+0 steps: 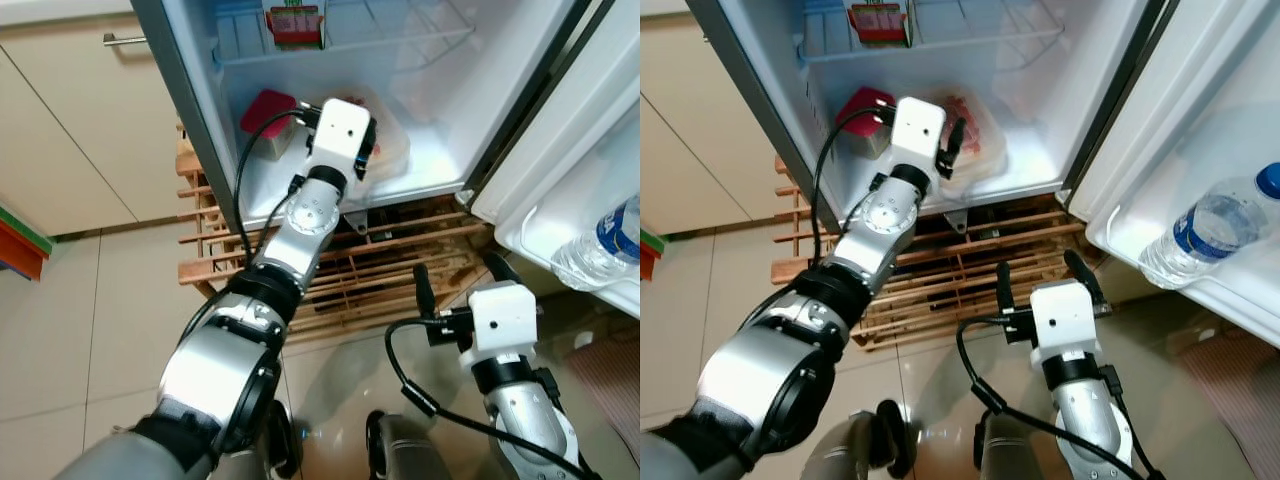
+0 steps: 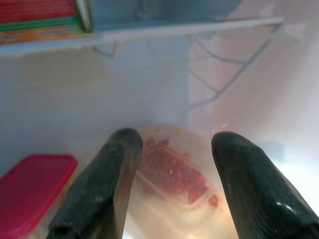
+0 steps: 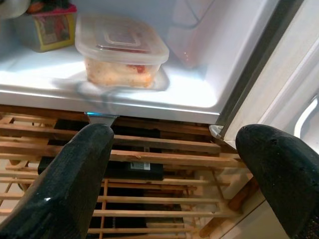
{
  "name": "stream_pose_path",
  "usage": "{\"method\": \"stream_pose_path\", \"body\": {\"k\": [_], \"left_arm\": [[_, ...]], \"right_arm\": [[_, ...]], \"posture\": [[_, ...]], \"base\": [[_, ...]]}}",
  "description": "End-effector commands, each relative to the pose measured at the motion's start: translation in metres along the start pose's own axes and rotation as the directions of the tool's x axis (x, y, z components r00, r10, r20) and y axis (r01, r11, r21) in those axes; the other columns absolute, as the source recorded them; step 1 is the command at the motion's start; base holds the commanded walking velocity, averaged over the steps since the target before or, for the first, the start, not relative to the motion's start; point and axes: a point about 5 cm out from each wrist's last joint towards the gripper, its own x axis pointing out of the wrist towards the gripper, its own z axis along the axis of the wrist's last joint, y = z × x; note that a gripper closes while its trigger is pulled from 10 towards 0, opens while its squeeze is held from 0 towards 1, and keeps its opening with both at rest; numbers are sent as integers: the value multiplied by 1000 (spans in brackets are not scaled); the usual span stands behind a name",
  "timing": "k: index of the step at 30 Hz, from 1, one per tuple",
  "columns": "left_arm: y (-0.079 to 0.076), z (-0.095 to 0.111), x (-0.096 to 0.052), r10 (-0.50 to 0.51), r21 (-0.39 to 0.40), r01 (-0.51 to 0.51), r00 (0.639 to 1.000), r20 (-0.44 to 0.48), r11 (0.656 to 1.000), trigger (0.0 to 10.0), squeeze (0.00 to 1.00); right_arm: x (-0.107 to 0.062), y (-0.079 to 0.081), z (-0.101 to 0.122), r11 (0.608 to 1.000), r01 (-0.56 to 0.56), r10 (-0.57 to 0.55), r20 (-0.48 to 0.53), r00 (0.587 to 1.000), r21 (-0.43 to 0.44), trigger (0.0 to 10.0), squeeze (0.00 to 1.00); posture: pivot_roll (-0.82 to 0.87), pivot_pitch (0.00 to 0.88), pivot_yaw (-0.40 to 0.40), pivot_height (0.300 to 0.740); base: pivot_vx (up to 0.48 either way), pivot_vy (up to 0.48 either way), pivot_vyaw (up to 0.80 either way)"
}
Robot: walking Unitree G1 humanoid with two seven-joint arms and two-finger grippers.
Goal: Restocking fridge
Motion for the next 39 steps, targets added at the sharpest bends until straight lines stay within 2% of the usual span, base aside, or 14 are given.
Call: {"method": "stream_pose_path", "body": {"k": [1, 2, 4, 5, 7, 13, 20, 26, 27, 30, 39], "left_arm": [[-10, -2, -11, -67, 4, 67, 998, -8, 998, 10000, 0], [-14, -5, -23, -106, 11, 107, 994, -26, 994, 10000, 0], [-15, -6, -25, -114, 13, 114, 993, -31, 993, 10000, 0], [-20, -8, -37, -152, 5, 153, 987, -49, 988, 10000, 0], [-24, -10, -49, -191, 2, 192, 979, -67, 981, 10000, 0], [-28, -20, -59, -189, -1, 190, 974, -123, 982, 10000, 0], [-36, -28, -52, -163, -4, 165, 970, -178, 986, 10000, 0], [-43, -32, -37, -139, 19, 145, 972, -191, 989, 10000, 0], [-43, -32, -31, -129, 17, 135, 973, -189, 991, 10000, 0], [-42, -34, -27, -122, 31, 131, 972, -199, 991, 10000, 0], [-35, -41, -20, -94, 80, 115, 971, -220, 990, 10000, 0]], "right_arm": [[-4, -2, 0, 1000, 11, -11, -7, 1000, -6, 10000, 0], [-4, -3, -1, 1000, 15, -15, -11, 1000, -7, 10000, 0], [-4, -3, -2, 1000, 16, -16, -12, 1000, -8, 10000, 0], [-3, -3, -2, 1000, 17, -18, -11, 1000, -6, 10000, 0], [-1, -2, -2, 1000, 14, -14, -9, 1000, -3, 10000, 0], [3, 1, -2, 1000, 2, -2, -1, 1000, 2, 10000, 0], [1, 0, -2, 1000, 0, 0, -2, 1000, -3, 10000, 0], [-2, -2, -2, 1000, 5, -5, -10, 1000, -7, 10000, 0], [-3, -3, -2, 1000, 7, -7, -13, 1000, -9, 10000, 0], [-4, -3, -3, 1000, 8, -9, -17, 1000, -12, 10000, 0], [-8, -5, -3, 1000, 14, -14, -27, 1000, -17, 10000, 0]], "posture": [[-281, 251, 5, 725], [-277, 242, 4, 725], [-277, 242, 4, 725], [-257, 238, 4, 725], [-252, 237, 4, 725], [-243, 230, -1, 725], [-263, 239, -5, 725], [-282, 253, -10, 725], [-283, 255, -10, 725], [-293, 262, -12, 725], [-299, 271, -11, 725]], "base": [[0, 0, 0], [0, 0, 0], [0, 0, 0], [0, 0, 0], [0, 0, 0], [0, 0, 0], [0, 0, 0], [0, 0, 0], [0, 0, 0], [0, 0, 0], [0, 0, 0]]}}
